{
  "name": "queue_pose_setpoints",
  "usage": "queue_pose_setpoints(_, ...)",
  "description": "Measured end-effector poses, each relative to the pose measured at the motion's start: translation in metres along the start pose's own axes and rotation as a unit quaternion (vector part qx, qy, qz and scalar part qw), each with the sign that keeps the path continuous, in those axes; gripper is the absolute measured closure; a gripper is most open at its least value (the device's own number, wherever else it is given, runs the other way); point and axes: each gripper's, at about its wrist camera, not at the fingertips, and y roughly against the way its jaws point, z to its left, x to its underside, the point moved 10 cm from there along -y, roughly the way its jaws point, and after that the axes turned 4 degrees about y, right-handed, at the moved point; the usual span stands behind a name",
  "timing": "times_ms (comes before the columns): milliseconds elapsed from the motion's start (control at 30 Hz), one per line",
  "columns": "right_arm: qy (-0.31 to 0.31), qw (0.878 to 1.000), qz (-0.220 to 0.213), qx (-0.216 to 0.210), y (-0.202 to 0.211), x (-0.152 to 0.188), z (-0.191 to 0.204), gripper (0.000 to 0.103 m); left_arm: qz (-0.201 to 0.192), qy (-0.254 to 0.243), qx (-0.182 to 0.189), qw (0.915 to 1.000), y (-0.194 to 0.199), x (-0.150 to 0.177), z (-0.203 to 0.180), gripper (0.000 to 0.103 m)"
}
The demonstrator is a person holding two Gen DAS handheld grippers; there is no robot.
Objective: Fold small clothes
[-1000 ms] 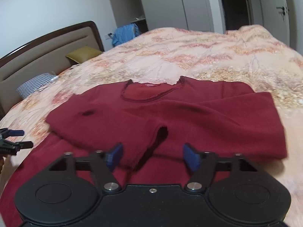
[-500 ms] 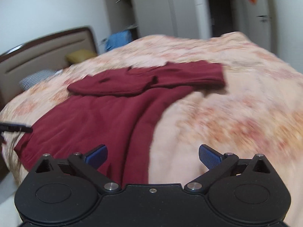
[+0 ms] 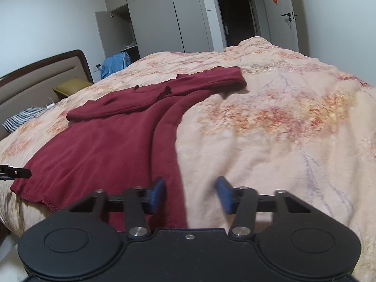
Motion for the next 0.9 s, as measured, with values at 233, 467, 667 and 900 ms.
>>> queue_pose_setpoints(233, 0.007, 1.0, -0.004, -0.014, 0.01, -0.006, 0.006, 0.099, 0.011, 0.004, 0.014, 0.9998, 0.004, 0.001, -0.012, 0.081)
queue_pose_setpoints(467, 0.028, 0.998, -0.049, -0.009, 0.046, -0.027, 0.003, 0.1, -0.017, 0.021, 0.003, 0.9996, 0.027, -0.006, -0.015, 0.099)
queue_pose_setpoints(667, 0.037, 0.997, -0.063, -0.021, 0.078, -0.037, -0.004, 0.1, -0.05, 0.022, 0.018, 0.9984, 0.07, -0.007, -0.023, 0.1)
queue_pose_setpoints(900, 0.048, 0.996, -0.063, -0.028, 0.125, -0.017, -0.009, 0.1, -0.056, 0.034, 0.037, 0.9972, 0.117, 0.033, -0.033, 0.1)
